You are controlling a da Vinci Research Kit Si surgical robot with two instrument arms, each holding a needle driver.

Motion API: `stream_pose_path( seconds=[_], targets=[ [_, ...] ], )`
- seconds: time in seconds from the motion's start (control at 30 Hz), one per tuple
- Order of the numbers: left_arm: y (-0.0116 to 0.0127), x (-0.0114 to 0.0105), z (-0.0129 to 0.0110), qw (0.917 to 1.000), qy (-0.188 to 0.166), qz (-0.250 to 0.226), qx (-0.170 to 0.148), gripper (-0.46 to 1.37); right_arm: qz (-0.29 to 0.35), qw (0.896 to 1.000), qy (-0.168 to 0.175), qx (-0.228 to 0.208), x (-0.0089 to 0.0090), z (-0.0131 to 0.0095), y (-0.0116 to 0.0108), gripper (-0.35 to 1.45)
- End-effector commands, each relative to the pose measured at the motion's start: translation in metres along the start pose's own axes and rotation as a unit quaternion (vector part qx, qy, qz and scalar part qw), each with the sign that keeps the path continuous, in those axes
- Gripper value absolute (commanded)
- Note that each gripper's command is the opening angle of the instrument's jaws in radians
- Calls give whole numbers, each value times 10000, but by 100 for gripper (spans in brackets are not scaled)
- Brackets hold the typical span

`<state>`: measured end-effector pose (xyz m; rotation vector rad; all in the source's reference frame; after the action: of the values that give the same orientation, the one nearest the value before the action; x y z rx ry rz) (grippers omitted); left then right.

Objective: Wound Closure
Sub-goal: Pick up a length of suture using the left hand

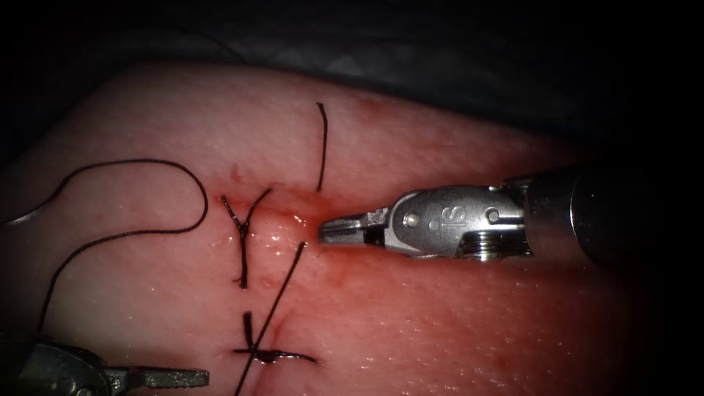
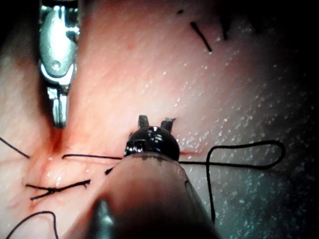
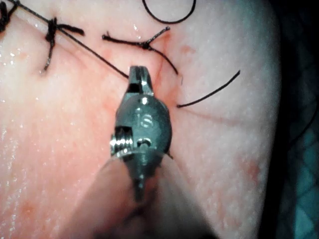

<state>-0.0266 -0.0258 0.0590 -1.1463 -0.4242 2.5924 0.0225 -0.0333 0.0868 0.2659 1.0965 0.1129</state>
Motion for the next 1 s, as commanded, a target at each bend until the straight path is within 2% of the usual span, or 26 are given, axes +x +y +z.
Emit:
stream_pose_path(
  seconds=[0.03,0.17,0.33,0.37,0.5,0.53,0.6,0.7,0.73,0.77,0.8,0.83,0.9,1.0],
  targets=[
    [0,0,0,10000,-13,-45,30,16,-3,10000,-3,-24,0,0,0,-35],
    [4,2,0,9993,-84,-269,237,32,3,10000,-9,-35,2,-1,0,-35],
    [6,4,2,9974,-156,-534,454,32,19,10000,-19,-51,4,-2,2,-35],
    [4,6,5,9953,-253,-604,719,28,31,10000,-20,-84,5,-3,4,-29],
    [1,7,13,9887,-447,-752,1218,29,43,9999,-44,-134,8,-4,4,-10],
    [0,6,18,9863,-501,-830,1333,42,49,9999,-45,-132,9,-5,5,-4],
    [-1,3,22,9843,-543,-891,1422,49,51,9999,-45,-131,9,-5,5,4],
    [-2,-5,28,9811,-580,-1030,1533,48,200,9997,-47,-144,9,-5,4,33],
    [-3,-9,30,9791,-586,-1137,1583,46,230,9995,-63,-185,9,-5,4,53],
    [-3,-11,32,9786,-595,-1148,1603,45,260,9994,-73,-213,9,-5,4,65],
    [-6,-16,34,9765,-608,-1234,1658,39,263,9991,-119,-326,10,-5,3,96],
    [-9,-18,35,9757,-620,-1252,1687,38,265,9989,-137,-369,10,-5,3,106],
    [-14,-25,37,9736,-631,-1338,1741,39,271,9985,-168,-443,10,-5,3,114],
    [-21,-39,41,9704,-636,-1463,1813,37,275,9985,-171,-446,9,-6,4,114]
  ],
)
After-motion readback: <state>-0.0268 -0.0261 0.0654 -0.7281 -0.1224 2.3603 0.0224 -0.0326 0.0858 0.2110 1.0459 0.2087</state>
